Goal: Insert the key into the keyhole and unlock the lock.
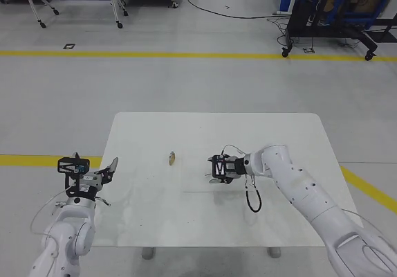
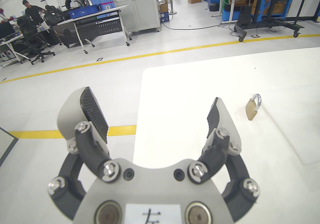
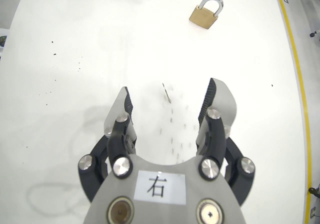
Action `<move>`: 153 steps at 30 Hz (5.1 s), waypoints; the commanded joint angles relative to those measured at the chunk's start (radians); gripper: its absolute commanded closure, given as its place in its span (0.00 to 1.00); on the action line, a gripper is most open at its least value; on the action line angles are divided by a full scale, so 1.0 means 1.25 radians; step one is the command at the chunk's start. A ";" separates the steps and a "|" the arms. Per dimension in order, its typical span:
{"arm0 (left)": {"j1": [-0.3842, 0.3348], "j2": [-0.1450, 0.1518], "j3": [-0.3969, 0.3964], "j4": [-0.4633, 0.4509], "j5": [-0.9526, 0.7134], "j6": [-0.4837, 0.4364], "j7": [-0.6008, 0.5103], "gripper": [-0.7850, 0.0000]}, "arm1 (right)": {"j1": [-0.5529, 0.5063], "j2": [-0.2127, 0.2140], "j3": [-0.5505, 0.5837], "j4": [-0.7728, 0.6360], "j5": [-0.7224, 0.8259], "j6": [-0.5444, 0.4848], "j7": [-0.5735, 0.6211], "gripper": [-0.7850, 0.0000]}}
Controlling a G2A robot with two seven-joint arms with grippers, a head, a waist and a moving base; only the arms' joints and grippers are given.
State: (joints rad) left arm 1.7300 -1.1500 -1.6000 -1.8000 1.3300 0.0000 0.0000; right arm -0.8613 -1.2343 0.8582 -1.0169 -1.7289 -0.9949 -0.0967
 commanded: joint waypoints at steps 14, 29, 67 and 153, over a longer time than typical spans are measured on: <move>0.000 0.000 0.000 0.000 0.000 0.000 0.000 0.00 | 0.092 -0.059 -0.134 0.141 -0.047 0.051 -0.030 0.78; 0.000 0.000 0.000 0.000 0.000 0.000 0.000 0.00 | 0.108 -0.065 -0.166 0.174 -0.091 0.088 -0.089 1.00; -0.027 -0.002 0.094 -0.072 0.133 -0.060 -0.057 0.00 | 0.070 -0.009 -0.127 0.132 -0.141 0.081 -0.290 1.00; -0.172 -0.051 0.247 0.039 0.001 -0.319 -0.136 0.00 | 0.036 0.114 -0.175 0.073 0.148 -0.014 -0.568 1.00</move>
State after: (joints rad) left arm 1.5140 -1.2149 -1.2896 -1.7497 1.3364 -0.3916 -0.1677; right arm -0.8282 -1.0935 0.6556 -0.9331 -1.5444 -1.0129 -0.8069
